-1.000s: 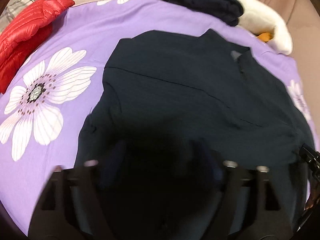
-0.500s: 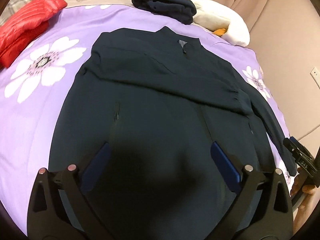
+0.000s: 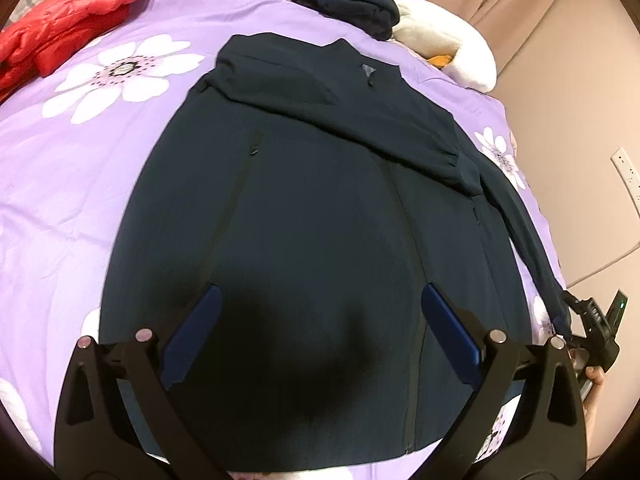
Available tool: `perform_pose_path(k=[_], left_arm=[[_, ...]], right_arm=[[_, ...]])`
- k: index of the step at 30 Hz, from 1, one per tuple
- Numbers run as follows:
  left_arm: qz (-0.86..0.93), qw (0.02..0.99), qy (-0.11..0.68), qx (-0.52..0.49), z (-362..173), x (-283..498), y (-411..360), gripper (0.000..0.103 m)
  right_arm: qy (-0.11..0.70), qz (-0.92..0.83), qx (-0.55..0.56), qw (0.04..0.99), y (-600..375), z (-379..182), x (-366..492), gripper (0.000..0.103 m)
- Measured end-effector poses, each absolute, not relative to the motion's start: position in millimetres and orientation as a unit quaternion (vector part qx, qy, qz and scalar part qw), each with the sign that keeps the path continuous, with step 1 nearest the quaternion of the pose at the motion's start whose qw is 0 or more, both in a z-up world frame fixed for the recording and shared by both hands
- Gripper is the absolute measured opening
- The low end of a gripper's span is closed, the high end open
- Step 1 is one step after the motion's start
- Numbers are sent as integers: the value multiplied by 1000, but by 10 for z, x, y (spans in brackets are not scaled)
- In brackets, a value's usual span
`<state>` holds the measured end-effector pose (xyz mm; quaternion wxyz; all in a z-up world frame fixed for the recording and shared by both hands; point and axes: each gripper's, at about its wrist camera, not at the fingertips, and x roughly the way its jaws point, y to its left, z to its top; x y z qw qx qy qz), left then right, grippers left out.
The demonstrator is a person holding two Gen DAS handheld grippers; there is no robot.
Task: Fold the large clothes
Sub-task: 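Grasp the other sleeve's ribbed cuff with the right tool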
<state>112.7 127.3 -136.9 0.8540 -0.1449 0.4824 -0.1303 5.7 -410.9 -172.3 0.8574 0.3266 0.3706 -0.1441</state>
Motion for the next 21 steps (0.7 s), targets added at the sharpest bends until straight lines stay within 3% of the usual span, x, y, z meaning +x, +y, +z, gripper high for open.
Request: perform_pose_path(k=[3,6,21], left_arm=[[-126,852,486,-145,-1373,1077,1302,101],[-118,848,495,-148,-1408,1054,1325,101],[-118,847,501,-135,-1438,961,1156,101]], right_arm=[[332,-144,450,817,-4444,-1929,-162,90],[298,-148,500,799,-4568,-2027,-277,90],[166,-239,582,759,-4939,-2186,-317,90]])
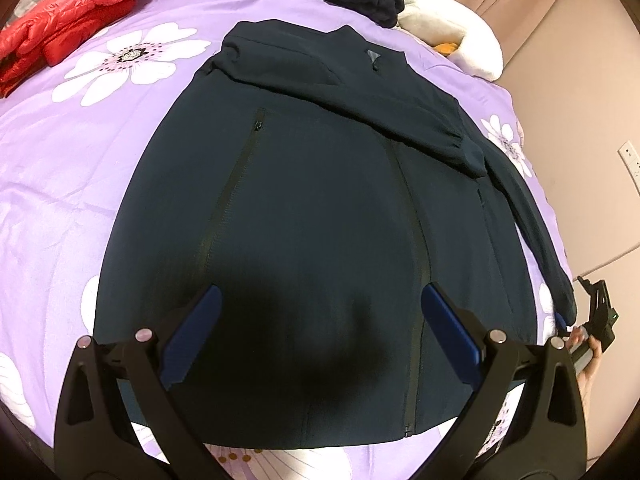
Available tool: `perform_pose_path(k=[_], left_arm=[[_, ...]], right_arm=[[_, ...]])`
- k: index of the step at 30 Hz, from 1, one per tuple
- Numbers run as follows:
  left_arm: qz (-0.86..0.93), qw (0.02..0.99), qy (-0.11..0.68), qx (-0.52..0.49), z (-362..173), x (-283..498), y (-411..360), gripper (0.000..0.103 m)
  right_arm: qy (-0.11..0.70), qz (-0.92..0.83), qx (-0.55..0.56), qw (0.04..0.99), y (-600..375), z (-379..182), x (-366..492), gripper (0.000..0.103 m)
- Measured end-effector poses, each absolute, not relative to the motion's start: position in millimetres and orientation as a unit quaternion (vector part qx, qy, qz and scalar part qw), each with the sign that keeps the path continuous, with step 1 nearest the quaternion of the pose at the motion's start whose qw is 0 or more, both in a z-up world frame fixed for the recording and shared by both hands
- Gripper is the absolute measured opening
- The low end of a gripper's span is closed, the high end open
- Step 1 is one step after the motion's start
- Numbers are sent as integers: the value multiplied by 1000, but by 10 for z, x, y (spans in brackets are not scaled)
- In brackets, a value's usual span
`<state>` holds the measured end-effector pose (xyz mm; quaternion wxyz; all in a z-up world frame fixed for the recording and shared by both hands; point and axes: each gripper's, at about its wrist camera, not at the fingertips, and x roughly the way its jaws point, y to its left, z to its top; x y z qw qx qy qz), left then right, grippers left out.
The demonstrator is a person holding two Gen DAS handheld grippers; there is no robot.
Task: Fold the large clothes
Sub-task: 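Grasp the other sleeve's ribbed cuff with the right tool, then lift the held cuff up with the right tool, straightening the sleeve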
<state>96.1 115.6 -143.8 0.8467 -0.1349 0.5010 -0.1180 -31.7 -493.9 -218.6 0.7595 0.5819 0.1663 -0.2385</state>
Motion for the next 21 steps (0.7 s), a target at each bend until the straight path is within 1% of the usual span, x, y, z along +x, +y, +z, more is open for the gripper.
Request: perform_pose_path(k=[2,4,5,6,7,9,11,15,18,21], left_arm=[[-116,845,505,-133,-1467,954,1142,101],[-115,842,510,-133,-1492,950,1133,101],[-115,841,511,-133,-1500,947,1128,101],[-114,841,512,-133,-1504,945,1122,101],[-114,840,513,-132,-1505,944,1117,101],[-114,840,514,-131,-1510,941,1111,101],[-110,839,516,-129,-1523,942,1109,101],[-105,838,520,-129,-1534,935,1087,101],[-96,842,518,-113,-1494,920,1037,101],[-82,848,516,-87,-1442,911,979,101]], right_arm=[[160,-255,580,757,-4971,-2201,-278,89],[158,-275,570,758,-4969,-2202,-239,84],[158,-286,563,759,-4960,-2200,-217,79],[159,-293,558,760,-4954,-2204,-226,71],[163,-300,552,760,-4954,-2211,-215,66],[168,-308,550,758,-4976,-2248,-217,43],[167,-306,555,756,-5023,-2295,-276,35],[164,-295,549,765,-5036,-2272,-309,25],[157,-283,539,778,-5005,-2176,-319,22],[148,-271,508,804,-4948,-1974,-314,21]])
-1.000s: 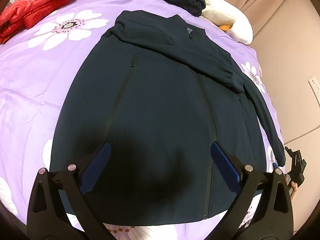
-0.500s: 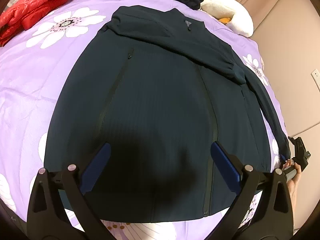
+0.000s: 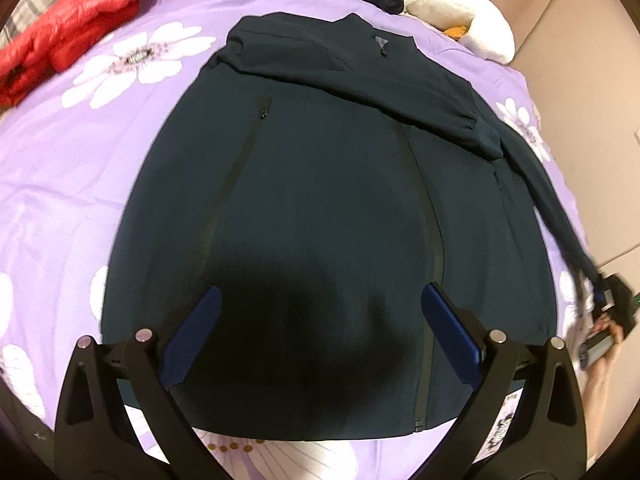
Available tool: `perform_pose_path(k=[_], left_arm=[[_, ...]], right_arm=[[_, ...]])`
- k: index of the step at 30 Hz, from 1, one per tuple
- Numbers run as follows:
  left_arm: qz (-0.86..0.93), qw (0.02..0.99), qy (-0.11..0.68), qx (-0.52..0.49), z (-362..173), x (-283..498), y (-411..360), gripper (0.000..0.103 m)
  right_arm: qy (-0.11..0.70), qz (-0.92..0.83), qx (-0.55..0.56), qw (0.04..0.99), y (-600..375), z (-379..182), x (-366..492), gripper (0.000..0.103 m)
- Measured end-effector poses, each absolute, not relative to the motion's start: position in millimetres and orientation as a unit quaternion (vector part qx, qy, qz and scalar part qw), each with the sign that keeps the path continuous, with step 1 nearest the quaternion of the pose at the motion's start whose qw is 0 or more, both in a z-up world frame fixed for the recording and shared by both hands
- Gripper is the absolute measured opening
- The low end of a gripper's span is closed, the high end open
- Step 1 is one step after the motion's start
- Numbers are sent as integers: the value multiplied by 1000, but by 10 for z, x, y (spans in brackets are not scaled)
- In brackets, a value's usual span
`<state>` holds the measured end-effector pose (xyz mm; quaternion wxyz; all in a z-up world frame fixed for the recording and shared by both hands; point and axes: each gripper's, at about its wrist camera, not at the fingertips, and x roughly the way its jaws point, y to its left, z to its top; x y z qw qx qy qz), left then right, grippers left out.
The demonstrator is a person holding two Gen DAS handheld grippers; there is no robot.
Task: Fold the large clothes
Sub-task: 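Lift the held cuff up with the right tool, straightening the sleeve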
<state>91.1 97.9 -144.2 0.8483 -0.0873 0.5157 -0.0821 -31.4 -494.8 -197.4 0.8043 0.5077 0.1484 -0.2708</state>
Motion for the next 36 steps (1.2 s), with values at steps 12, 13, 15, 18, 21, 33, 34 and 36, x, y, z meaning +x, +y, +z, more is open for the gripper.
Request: perform_pose_path(k=[12,13,15,18,21,33,34,36], left_arm=[[-64,858,508,-39,-1280,870,815,101],[-64,858,508,-37,-1277,866,804,101],[-63,860,506,-32,-1257,860,796,101],[-65,861,504,-31,-1240,861,786,101],[-66,860,504,-34,-1239,848,772,101],[-61,867,494,-29,-1235,843,802,101],[-62,867,494,-30,-1238,853,814,101],[-63,867,494,-33,-1243,872,833,101]], right_arm=[[142,-230,337,902,-4520,-1076,-3,21],[143,-229,319,908,-4457,-1013,22,21],[143,-223,287,921,-4334,-901,67,21],[142,-214,247,934,-4167,-754,136,21],[139,-199,208,948,-3981,-617,210,21],[146,-161,116,969,-3439,-381,475,21],[146,-158,108,971,-3392,-365,502,21],[145,-152,94,973,-3293,-328,560,21]])
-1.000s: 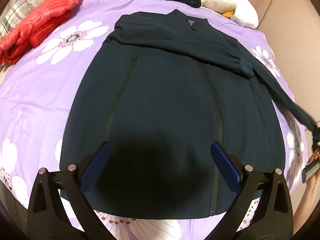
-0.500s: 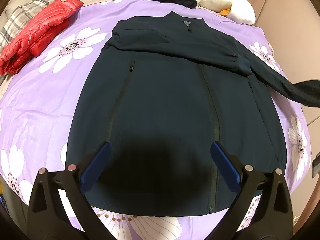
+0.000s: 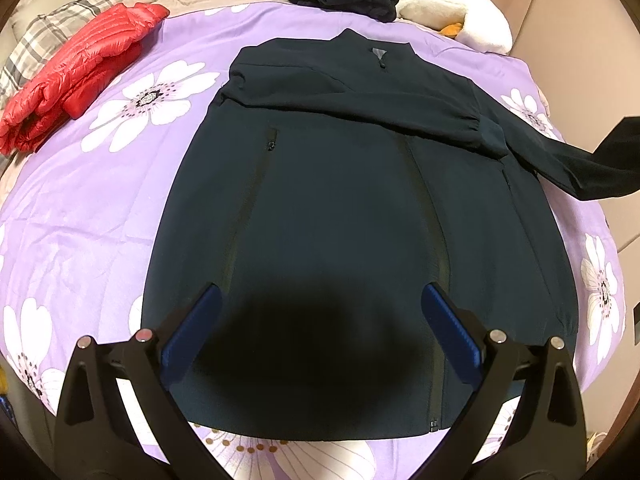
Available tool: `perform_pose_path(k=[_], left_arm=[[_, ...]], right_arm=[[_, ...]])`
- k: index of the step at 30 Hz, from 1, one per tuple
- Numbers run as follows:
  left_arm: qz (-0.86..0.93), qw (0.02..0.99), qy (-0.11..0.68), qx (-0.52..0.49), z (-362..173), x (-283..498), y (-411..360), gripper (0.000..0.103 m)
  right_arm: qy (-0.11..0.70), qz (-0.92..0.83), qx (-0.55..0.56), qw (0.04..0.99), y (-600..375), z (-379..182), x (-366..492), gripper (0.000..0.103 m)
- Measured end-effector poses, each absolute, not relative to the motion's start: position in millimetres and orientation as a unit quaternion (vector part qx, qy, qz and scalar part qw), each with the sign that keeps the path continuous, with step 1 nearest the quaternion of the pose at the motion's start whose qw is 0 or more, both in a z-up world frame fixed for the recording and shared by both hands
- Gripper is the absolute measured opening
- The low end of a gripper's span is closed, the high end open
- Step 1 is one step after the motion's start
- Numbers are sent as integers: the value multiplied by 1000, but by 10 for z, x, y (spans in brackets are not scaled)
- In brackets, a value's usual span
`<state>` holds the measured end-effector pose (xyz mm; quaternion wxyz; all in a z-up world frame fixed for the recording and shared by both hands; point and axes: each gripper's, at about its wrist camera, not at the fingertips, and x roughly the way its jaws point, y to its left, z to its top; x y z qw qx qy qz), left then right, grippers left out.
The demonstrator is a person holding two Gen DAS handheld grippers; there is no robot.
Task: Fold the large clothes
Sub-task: 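Lift the held cuff up with the right tool, straightening the sleeve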
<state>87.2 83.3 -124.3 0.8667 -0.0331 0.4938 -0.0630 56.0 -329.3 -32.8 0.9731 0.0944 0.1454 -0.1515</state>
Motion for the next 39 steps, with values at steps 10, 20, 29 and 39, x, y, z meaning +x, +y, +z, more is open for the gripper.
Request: perform_pose_path(k=[10,20,29,39], left_arm=[[-65,871,486,-39,-1243,939,897,101],[-61,874,480,-47,-1241,980,983,101],[-60,878,474,-42,-1232,996,1000,101],[-52,880,471,-42,-1251,1056,1038,101]], right_arm=[[152,-109,56,981,-2875,-217,886,20],[162,-74,39,983,-2513,-157,1188,20],[173,-49,33,983,-2256,-156,1515,20],[186,-29,20,982,-1954,-179,1818,20]])
